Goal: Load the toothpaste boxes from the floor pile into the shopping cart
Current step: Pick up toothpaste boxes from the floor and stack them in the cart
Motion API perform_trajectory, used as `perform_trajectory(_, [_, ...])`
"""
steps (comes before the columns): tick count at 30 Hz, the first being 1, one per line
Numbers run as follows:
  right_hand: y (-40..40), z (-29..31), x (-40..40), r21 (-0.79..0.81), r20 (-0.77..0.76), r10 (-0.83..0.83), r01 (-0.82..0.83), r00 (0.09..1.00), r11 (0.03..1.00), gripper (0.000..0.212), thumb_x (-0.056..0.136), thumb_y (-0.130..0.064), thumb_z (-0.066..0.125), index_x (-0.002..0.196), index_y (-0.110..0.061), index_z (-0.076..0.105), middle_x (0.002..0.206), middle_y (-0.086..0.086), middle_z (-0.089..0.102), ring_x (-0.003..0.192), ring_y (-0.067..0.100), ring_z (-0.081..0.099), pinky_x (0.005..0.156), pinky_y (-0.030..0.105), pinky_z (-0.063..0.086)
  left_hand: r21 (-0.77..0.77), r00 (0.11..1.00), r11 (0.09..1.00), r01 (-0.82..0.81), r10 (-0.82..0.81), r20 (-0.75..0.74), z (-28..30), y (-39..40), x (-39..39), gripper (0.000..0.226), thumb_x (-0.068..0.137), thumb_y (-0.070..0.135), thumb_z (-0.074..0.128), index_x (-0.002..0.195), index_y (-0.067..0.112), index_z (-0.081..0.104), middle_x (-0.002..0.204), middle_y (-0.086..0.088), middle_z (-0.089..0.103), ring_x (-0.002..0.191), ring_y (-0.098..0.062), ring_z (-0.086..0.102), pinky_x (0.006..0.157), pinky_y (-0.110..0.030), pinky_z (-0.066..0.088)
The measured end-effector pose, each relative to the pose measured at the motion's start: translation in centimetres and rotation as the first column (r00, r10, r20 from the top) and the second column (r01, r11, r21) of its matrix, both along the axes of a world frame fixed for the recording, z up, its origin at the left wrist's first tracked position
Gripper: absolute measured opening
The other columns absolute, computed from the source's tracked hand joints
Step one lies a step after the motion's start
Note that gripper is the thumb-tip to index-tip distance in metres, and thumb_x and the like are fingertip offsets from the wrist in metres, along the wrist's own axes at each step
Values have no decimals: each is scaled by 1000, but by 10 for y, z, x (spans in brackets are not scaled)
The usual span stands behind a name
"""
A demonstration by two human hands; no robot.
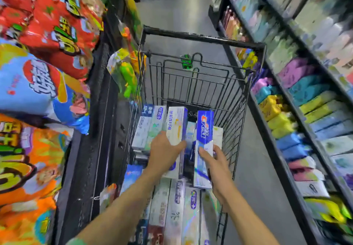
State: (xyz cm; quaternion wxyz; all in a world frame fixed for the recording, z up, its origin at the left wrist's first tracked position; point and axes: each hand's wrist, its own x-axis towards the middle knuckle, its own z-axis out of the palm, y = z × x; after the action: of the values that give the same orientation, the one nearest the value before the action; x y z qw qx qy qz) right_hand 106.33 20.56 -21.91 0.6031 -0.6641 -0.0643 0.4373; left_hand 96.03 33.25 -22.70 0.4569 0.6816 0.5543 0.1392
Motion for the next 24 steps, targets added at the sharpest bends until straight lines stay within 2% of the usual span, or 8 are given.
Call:
perform_trajectory(2, [12,-19,5,-12,-11,0,0,1000,1000,60,77,-48,78,130,-28,59,132,-2,67,128,22,59,112,53,43,-10,992,998,58,-59,-114,-22,22,9,49,72,56,73,101,18,62,96,-2,69,90,-25,66,80,-40,55])
perform_trajectory(5, [22,-46,11,-21,-52,-31,30,998,999,71,71,-54,80,134,-29,56,134,-3,66,127,21,60,112,53,43,10,961,992,125,-118,-251,-53,48,18,66,67,69,62,108,18,60,101,-3,69,94,-28,67,80,-42,56])
perform_trajectory(9, [23,-74,13,-48,-59,-68,66,996,997,84,67,-64,83,138,-32,53,141,-6,61,135,20,53,114,53,40,36,897,980,197,-166,-409,-74,74,29,66,81,62,67,117,8,55,112,-12,62,104,-36,61,84,-43,49])
perform_trajectory(12, [28,-84,16,-80,-61,-63,58,996,995,79,70,-62,83,137,-33,54,140,-5,61,134,22,54,113,55,41,57,864,972,226,-173,-473,-87,89,34,65,84,60,67,117,5,55,114,-13,63,106,-35,61,85,-42,49])
perform_trajectory(16, [44,-92,19,-100,-51,-43,38,998,994,54,77,-47,78,125,-27,62,127,0,70,122,25,64,107,54,48,42,837,972,232,-177,-518,-105,104,41,78,83,63,66,132,5,50,128,-14,58,118,-35,55,95,-46,49])
perform_trajectory(19, [55,-104,21,-114,-38,-71,67,997,991,65,72,-55,82,128,-29,61,132,2,66,125,25,61,108,53,47,60,771,955,291,-197,-605,-110,110,47,92,84,65,64,147,5,35,139,-15,52,127,-36,50,100,-47,43])
perform_trajectory(22, [62,-119,24,-145,-50,-59,52,997,988,76,67,-63,83,131,-30,60,129,0,68,122,25,63,107,53,48,117,712,921,372,-202,-672,-117,111,48,93,85,72,59,148,8,34,140,-14,51,128,-35,47,100,-47,42])
perform_trajectory(24, [67,-122,24,-130,-62,-50,41,997,991,70,73,-53,79,134,-25,59,125,0,70,119,24,65,108,53,47,152,678,892,426,-204,-706,-125,111,44,92,84,79,52,146,12,36,142,-13,47,130,-33,43,102,-46,39])
